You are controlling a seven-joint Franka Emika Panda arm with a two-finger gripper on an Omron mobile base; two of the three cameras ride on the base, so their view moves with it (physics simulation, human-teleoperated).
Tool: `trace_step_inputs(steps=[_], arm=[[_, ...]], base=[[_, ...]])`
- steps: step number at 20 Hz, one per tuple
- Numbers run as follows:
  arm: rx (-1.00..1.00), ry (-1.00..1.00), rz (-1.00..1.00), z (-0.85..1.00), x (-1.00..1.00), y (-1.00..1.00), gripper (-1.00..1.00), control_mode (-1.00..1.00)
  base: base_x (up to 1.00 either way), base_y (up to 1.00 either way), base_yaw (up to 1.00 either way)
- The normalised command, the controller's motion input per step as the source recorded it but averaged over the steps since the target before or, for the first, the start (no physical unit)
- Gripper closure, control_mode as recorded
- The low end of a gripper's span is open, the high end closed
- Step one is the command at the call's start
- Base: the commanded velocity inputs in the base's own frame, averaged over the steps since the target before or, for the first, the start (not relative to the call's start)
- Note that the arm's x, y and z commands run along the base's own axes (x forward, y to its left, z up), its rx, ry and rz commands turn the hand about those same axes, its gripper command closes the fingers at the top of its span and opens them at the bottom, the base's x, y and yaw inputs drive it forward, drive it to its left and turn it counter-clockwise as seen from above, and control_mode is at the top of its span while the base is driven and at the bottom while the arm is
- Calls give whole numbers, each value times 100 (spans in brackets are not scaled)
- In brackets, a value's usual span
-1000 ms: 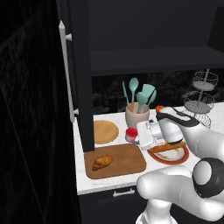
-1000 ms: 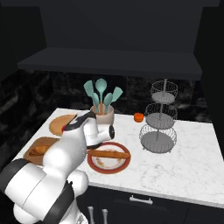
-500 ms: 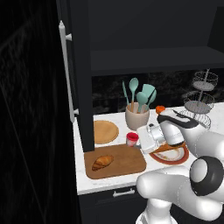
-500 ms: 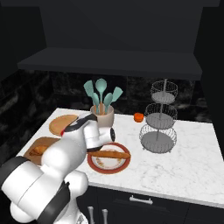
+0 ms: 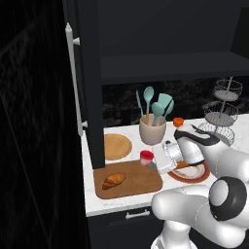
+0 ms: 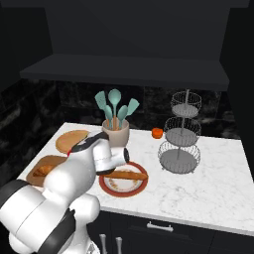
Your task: From the different types of pastries on the counter, select a croissant and place it on the cutting board. Then retrieve a jar of jam from the cabinet and place it alongside the croissant on the cutting board.
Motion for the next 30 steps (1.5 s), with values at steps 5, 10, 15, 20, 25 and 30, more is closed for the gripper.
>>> trace_step_inputs(steps=[5,10,15,20,25,30], arm=[[0,2,-2,-15,36,25,100,-100],[-2,4,-1,-19,27,35,100,-100],[0,-6,0,-27,-3,-14,100,-100],[-1,-9,0,-41,-14,-7,100,-100],[0,1,0,-30,-11,13,100,-100],[-1,4,0,-44,-1,20,100,-100]], base=[[0,0,0],[0,0,0],[0,0,0],[0,0,0],[0,0,0],[0,0,0]])
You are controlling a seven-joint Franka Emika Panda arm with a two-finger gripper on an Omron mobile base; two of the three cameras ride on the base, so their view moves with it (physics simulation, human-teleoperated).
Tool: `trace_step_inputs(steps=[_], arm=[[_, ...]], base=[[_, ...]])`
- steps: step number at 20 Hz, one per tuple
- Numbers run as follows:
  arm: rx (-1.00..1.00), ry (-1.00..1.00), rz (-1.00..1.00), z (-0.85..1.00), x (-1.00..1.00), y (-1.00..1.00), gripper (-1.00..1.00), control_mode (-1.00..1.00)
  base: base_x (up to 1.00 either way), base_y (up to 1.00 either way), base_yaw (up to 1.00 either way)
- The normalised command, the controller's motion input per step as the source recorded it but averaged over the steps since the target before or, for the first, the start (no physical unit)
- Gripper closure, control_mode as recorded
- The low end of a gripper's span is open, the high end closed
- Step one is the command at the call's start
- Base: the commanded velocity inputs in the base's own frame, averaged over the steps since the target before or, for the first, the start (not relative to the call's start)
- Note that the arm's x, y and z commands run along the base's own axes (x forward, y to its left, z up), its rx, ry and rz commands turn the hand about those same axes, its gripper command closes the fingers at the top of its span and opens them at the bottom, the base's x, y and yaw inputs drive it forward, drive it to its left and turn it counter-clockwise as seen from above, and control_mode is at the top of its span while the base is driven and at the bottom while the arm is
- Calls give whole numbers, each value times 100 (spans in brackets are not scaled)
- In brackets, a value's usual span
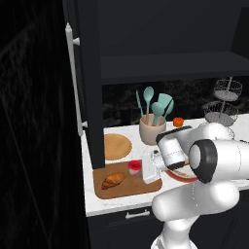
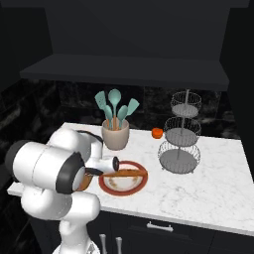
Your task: From the different types of pastries on the counter, select a croissant and place it on the cutting board. Then retrieve a jar of jam from the cabinet and place it alongside the croissant on the cutting board.
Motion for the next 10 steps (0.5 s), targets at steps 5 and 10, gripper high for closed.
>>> trace_step_inputs(steps=[5,10], arm=[[-8,1,0,-63,6,29,-100,-100],[0,7,0,-17,-22,-3,-100,-100]], base=[[0,0,0],[0,0,0]])
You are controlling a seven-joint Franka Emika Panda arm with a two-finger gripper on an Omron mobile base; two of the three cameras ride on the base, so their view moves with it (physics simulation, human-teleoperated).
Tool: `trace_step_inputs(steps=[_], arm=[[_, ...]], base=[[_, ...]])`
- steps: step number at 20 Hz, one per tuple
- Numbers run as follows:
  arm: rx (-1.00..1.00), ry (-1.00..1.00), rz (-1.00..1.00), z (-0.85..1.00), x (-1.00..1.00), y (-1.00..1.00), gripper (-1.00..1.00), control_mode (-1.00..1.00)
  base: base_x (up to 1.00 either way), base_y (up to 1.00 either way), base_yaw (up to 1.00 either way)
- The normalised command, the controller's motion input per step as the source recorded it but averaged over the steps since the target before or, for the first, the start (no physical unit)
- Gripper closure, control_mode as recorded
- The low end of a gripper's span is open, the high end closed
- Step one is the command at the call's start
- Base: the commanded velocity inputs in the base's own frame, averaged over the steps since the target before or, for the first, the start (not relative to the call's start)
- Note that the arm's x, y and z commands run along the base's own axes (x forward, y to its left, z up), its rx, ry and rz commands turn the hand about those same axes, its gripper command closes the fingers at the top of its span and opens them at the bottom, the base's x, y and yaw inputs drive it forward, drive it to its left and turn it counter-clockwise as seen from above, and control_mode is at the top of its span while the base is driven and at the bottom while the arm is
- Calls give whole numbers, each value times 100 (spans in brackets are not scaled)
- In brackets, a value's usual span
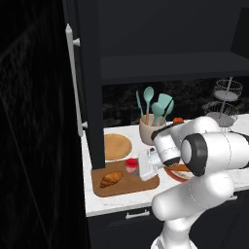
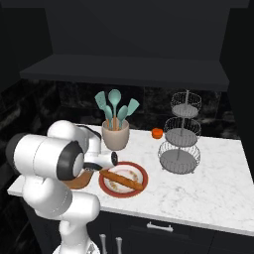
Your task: From the different types of pastries on the counter, select a croissant and place it on the cutting board. Then retrieve a jar of jam from the cabinet and place it alongside the croissant on the cutting board.
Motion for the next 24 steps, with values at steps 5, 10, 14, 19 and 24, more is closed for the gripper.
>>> trace_step_inputs(steps=[5,10,14,19,24], arm=[[0,23,0,-28,-19,-2,-100,-100],[-1,22,0,-1,-23,-7,-100,-100],[-11,7,2,37,-37,-8,-100,-100],[-9,10,1,45,-42,-6,-100,-100],[-11,11,0,63,-34,-8,-100,-100]], base=[[0,0,0],[0,0,0],[0,0,0],[0,0,0],[0,0,0]])
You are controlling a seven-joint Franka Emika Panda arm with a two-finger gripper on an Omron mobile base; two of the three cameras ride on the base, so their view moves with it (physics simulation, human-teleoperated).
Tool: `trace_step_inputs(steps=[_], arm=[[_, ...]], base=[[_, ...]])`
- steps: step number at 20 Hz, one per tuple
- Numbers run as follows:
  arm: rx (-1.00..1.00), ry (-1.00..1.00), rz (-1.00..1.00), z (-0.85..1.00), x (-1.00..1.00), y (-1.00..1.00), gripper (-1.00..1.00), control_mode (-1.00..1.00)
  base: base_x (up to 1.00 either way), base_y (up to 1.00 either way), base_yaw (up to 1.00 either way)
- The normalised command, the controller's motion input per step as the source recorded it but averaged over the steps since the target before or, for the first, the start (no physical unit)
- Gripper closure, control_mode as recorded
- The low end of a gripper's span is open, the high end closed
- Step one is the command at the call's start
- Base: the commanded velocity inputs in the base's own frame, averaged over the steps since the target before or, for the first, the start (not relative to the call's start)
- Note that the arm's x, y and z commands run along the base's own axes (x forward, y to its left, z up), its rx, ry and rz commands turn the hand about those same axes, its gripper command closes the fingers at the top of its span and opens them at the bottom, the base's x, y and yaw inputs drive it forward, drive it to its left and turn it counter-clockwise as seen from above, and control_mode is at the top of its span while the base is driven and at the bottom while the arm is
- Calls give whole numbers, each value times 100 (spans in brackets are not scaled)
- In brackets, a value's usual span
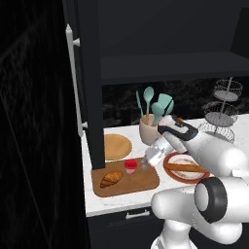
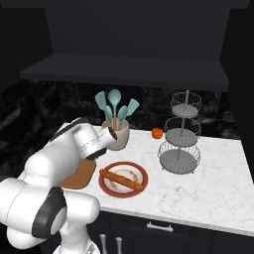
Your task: From the different types of pastries on the counter, select a croissant and place it on the cutting board. Then retrieve a jar of jam from the cabinet and place it alongside the croissant on the cutting board.
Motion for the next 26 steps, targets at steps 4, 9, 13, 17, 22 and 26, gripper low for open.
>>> trace_step_inputs(steps=[4,9,13,17,22,26], arm=[[-2,24,-7,39,-36,-49,-100,-100],[0,27,-10,36,-34,-50,-100,-100],[-4,9,-6,65,-50,-33,-100,-100],[-15,0,-2,78,-64,-12,-100,-100],[-17,0,-3,72,-77,-3,-100,-100],[-14,0,-8,61,-95,-3,-100,-100]], base=[[0,0,0],[0,0,0],[0,0,0],[0,0,0],[0,0,0],[0,0,0]])
